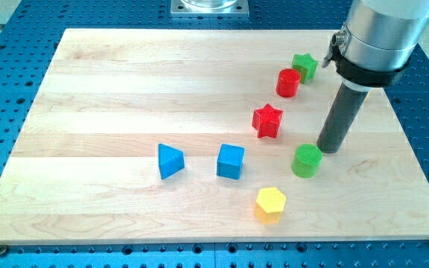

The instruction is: Move the green star diagonally to the top left side of the blue triangle

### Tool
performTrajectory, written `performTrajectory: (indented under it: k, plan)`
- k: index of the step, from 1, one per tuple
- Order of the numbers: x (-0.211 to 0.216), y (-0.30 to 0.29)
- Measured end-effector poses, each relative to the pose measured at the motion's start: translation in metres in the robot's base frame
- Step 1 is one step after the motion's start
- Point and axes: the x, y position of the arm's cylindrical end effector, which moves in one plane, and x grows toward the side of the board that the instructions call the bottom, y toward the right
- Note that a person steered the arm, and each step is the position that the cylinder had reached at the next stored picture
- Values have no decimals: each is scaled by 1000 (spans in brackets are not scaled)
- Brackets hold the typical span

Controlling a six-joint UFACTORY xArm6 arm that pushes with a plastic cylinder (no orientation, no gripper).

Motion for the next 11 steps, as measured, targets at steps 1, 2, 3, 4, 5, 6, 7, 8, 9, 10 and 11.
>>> performTrajectory:
  k: [1, 2, 3, 4, 5, 6, 7, 8, 9, 10, 11]
  plan:
    - [-1, 0]
    - [-10, -4]
    - [-17, -4]
    - [-23, -4]
    - [-39, -4]
    - [-68, -4]
    - [-103, -4]
    - [-132, 7]
    - [-158, 19]
    - [-163, -24]
    - [-180, -32]
